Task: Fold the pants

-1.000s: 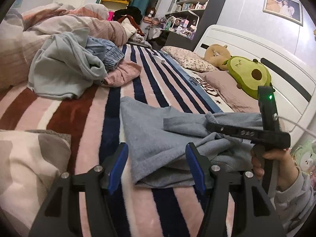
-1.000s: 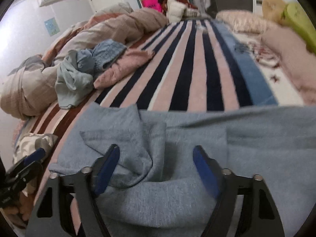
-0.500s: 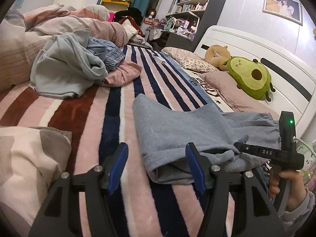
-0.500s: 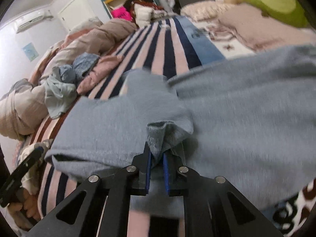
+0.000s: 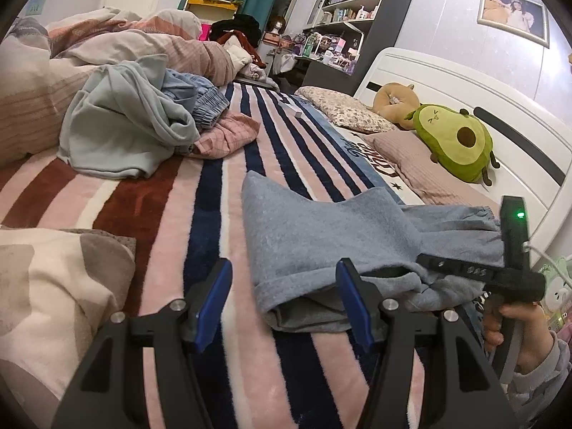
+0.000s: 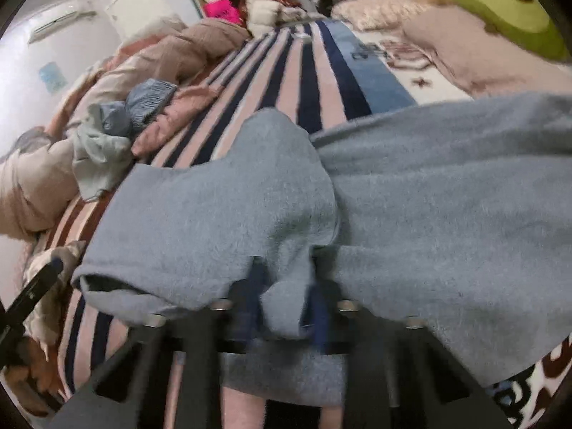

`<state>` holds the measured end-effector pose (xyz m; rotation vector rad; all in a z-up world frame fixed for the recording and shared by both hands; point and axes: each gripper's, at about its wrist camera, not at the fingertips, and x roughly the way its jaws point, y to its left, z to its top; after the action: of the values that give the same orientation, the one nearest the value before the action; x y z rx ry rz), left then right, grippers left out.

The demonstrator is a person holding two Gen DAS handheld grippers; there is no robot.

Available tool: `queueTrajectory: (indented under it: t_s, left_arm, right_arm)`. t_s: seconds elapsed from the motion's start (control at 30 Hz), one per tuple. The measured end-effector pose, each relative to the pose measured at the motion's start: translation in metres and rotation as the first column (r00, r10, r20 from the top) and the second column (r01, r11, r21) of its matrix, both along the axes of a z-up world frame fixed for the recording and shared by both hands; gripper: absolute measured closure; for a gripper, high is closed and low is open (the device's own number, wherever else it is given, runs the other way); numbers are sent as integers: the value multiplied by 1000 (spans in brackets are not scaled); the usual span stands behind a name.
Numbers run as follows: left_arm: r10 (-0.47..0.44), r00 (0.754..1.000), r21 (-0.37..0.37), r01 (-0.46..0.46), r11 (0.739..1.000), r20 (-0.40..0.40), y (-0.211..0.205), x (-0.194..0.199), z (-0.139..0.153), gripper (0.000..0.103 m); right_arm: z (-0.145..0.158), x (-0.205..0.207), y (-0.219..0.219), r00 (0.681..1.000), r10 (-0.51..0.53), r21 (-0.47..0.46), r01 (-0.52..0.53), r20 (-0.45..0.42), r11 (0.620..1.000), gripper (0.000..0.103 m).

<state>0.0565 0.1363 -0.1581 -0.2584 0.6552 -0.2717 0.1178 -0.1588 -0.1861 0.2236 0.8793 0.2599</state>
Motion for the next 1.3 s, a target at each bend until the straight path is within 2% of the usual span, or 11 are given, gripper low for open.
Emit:
queueTrajectory:
  t_s: [0.1, 0.17, 0.23, 0.3, 0.33, 0.43, 0.6, 0.73, 0.87, 0.97, 1.3]
  left_arm:
    - [0, 1000, 8, 0, 1000, 4, -3, -1, 3, 47]
    - [-1, 1000, 19, 1, 1000, 5, -6, -1, 5, 47]
    - [-4, 1000, 31, 4, 1000, 6, -10, -2, 7, 47]
    - [-4, 1000, 37, 4, 999, 10, -12, -3, 8, 47]
    - [-2, 1000, 43, 1, 999, 12, -14, -4, 10, 47]
    - [7, 1000, 53, -8, 999, 13, -20, -5, 13, 47]
    - [10, 1000, 82, -12, 997, 24, -38, -7, 19, 47]
    - [12, 1000, 95, -14, 995, 22, -54, -7, 23, 43]
    - [7, 1000, 114, -9, 993, 23, -74, -5, 29, 43]
    - [9, 1000, 107, -11, 994, 22, -84, -3, 33, 42]
    - [37, 999, 159, -35, 987, -8, -115, 9, 36, 39]
  right_arm:
    - [14, -11, -6, 998, -26, -20, 27, 57, 999, 94]
    - [10, -11, -7, 999, -21, -36, 22, 28, 999, 94]
    - [-4, -8, -6, 999, -5, -42, 3, -43, 999, 86]
    - [-9, -10, -11, 999, -5, -12, 5, -50, 1000, 79]
    - [-7, -14, -16, 999, -17, 1, 17, -42, 1000, 68]
    - [9, -28, -46, 998, -70, 24, 70, 9, 997, 49]
    - [32, -55, -111, 975, -204, -6, 205, 84, 979, 38]
    - [45, -81, -177, 928, -339, -70, 353, 157, 933, 30]
    - [39, -92, -226, 895, -417, -58, 430, 157, 901, 29]
    - [29, -91, -252, 888, -436, -43, 446, 143, 894, 24]
    - [0, -74, -283, 928, -366, 162, 351, 73, 922, 23]
